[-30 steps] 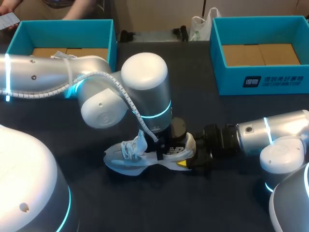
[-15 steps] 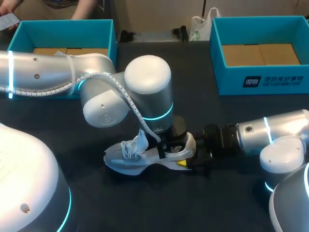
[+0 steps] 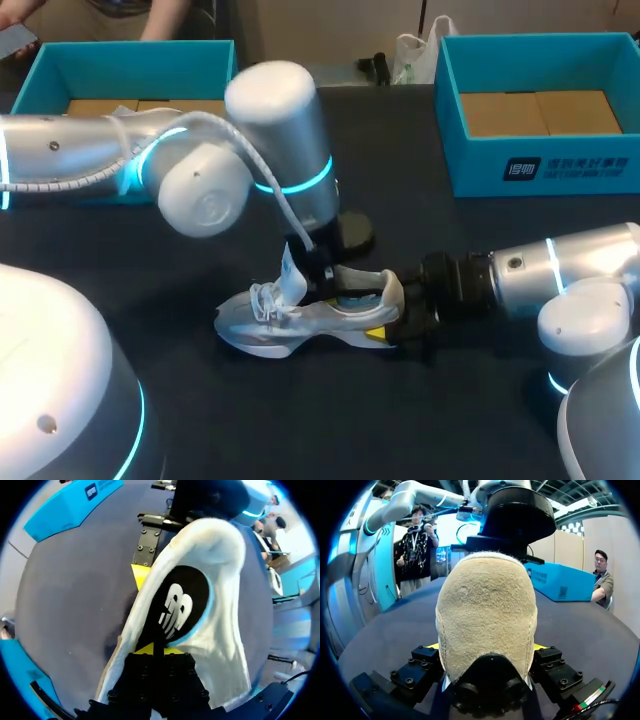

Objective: Take the shoe out of the shoebox, open the shoe tongue, remove and reinsert the insole, then place the shoe into the shoebox

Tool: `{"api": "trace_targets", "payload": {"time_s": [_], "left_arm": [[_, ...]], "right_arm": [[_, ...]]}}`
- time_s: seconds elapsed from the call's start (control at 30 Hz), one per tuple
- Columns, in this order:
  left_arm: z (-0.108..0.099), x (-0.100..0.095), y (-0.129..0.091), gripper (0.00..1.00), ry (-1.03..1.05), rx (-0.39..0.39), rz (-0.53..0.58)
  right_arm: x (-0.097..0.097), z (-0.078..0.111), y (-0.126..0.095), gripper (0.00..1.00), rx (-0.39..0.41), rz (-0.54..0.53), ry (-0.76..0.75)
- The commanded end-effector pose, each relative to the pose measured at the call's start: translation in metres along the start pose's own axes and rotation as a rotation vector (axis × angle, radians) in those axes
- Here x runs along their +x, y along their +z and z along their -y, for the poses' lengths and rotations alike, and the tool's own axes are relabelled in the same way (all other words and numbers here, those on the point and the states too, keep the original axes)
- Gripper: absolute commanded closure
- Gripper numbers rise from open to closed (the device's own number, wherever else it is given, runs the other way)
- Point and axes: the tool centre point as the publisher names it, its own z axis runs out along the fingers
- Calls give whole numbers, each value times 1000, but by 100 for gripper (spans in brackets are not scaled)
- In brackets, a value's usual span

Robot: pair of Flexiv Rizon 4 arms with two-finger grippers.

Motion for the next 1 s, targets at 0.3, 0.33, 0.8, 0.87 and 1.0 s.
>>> {"api": "trace_targets", "payload": {"time_s": [0.3,0.33,0.8,0.87,1.0], "left_arm": [[-7,15,-28,100,82,67,-121],[-7,16,-29,100,87,71,-126],[-12,27,-59,100,76,186,-124],[-12,27,-61,100,66,196,-117],[-10,28,-68,100,54,220,-110]], "right_arm": [[6,-2,2,100,5,-1,-1],[6,-2,2,100,5,-1,-1],[6,-2,2,100,5,-1,-1],[6,-2,2,100,5,-1,-1],[6,-2,2,100,5,-1,-1]]}}
